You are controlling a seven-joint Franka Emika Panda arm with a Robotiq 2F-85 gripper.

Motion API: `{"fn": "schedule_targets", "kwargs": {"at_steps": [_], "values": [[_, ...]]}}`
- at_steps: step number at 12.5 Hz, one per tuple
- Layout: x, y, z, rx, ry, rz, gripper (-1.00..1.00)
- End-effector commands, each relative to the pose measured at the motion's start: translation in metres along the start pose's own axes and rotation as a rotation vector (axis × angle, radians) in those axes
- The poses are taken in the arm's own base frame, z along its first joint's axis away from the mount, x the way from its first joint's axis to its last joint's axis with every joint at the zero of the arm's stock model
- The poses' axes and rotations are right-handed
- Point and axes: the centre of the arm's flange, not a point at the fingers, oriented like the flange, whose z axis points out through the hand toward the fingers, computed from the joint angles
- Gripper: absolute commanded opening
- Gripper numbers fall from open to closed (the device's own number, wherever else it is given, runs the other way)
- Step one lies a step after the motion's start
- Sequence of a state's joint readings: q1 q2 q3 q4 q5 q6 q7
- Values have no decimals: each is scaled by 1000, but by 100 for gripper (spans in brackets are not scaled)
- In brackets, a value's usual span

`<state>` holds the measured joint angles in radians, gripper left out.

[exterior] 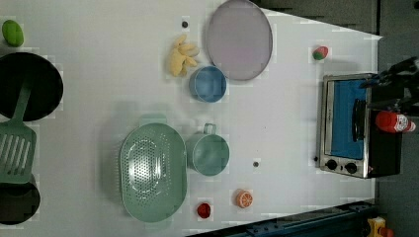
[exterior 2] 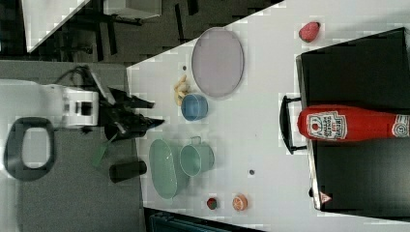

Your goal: Pick Ketchup from oven and place it on table.

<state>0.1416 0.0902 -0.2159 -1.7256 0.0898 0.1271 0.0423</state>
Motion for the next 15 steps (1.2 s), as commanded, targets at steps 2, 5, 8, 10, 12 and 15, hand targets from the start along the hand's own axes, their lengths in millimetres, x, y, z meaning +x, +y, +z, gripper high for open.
{"fn": "schedule_targets", "kwargs": {"at_steps": [2, 5, 8, 10, 12, 15], "values": [[-8, 4, 91, -37, 36, -24, 21], [-5, 14, 162, -45, 41, -14, 21], [1, 19, 271, -77, 54, -13, 21], [7, 17, 303, -79, 70, -14, 21], [10, 16, 327, -74, 86, -15, 24], [8, 19, 337, -81, 83, -8, 99]]}}
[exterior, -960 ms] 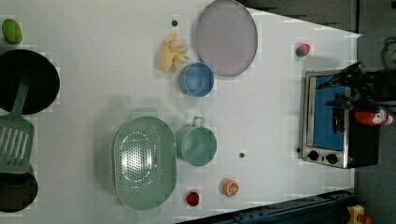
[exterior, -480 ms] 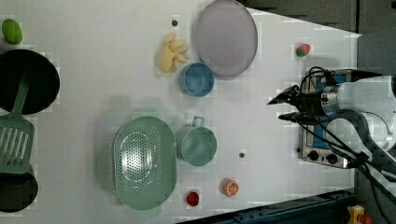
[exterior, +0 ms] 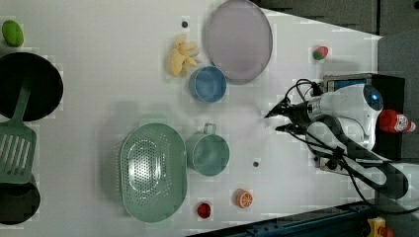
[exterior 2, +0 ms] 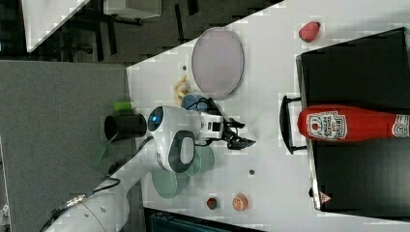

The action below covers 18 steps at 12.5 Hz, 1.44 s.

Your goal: Pick Ketchup from oven and place it on table.

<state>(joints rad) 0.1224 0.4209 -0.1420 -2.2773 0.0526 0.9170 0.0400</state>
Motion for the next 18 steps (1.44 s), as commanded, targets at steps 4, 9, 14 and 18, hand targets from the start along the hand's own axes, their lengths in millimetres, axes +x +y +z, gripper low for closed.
{"fn": "schedule_targets", "kwargs": {"at_steps": [4, 9, 14, 18], "values": [[27, -21, -158, 225, 158, 78, 100], [21, 1, -363, 304, 184, 76, 100], [16, 18, -417, 246, 146, 83, 100], [6, 33, -427, 143, 75, 84, 100]]}}
